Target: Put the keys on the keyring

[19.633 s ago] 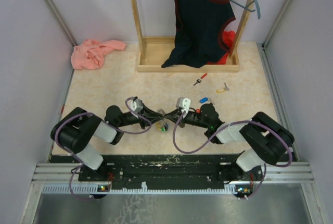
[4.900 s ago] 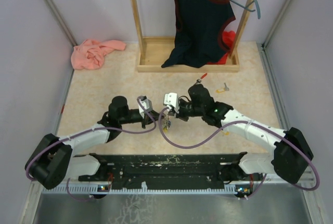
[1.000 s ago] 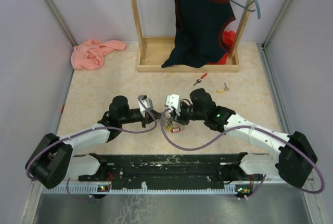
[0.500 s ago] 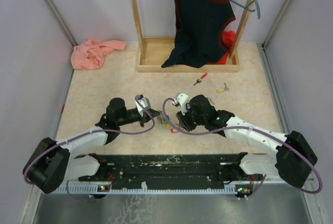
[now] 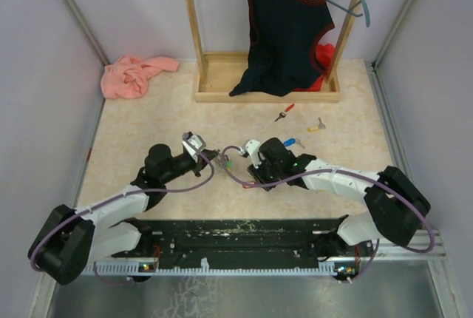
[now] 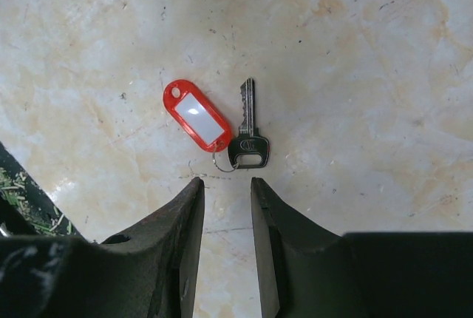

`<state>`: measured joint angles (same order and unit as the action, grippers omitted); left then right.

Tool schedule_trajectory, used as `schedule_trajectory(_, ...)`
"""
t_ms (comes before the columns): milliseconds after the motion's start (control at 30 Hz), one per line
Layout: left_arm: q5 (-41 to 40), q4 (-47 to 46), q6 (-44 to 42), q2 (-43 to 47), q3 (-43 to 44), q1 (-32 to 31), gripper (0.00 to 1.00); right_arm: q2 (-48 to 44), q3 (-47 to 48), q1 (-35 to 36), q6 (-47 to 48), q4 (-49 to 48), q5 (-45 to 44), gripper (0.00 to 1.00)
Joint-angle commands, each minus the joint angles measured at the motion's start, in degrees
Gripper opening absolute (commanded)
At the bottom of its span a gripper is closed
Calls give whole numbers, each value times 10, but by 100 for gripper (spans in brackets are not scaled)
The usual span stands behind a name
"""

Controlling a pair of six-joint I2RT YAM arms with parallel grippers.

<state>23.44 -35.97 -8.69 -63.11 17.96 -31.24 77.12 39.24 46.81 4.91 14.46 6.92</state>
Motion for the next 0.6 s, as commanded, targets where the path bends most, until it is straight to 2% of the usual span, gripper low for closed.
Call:
schedule_trajectory(0, -65, -38, 22, 23, -13, 7, 1, 32, 47, 14, 33, -15, -7, 32)
schedule_trajectory(200, -127, -56, 41, 45, -33, 15, 1, 70, 69, 24, 57, -21, -9, 33)
schedule_trajectory(567, -169, -75, 55, 64, -51, 21, 1, 135, 112, 59, 88, 14, -66, 37)
